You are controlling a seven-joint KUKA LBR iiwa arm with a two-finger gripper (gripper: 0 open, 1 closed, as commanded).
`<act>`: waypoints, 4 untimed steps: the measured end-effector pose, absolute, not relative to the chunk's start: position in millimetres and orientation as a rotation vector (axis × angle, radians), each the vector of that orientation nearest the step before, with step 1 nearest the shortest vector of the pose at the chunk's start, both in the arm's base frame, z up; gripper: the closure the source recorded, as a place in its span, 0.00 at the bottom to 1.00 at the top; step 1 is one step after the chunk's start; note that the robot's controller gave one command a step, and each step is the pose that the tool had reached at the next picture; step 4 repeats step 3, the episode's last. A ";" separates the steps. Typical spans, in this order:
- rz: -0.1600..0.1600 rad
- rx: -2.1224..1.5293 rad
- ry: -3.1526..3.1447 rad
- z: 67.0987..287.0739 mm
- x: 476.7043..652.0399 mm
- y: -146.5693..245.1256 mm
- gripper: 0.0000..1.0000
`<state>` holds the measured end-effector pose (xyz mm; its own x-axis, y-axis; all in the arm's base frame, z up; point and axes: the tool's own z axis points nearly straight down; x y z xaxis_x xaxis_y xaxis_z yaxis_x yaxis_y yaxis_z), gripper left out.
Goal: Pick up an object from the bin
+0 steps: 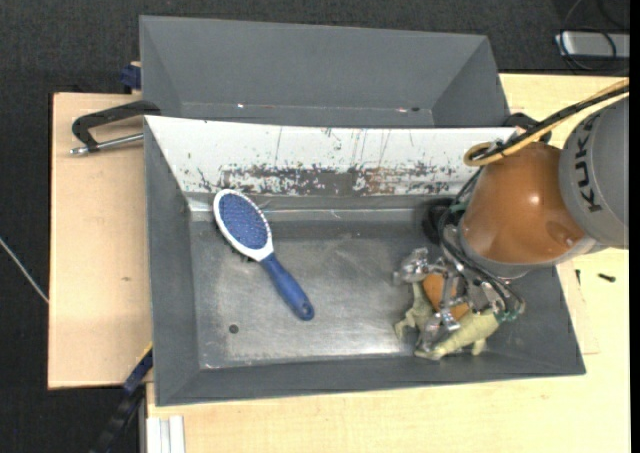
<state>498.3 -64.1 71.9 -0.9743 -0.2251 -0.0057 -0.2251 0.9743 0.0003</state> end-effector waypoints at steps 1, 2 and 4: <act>0.001 -0.357 3.111 74.0 499.6 -63.2 1.00; -0.001 -0.438 3.100 127.4 505.8 -53.7 1.00; -0.005 -0.431 3.098 223.4 517.3 -62.9 1.00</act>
Offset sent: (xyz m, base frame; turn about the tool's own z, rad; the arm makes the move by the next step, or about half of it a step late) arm 0.0000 0.0000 0.0000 0.0000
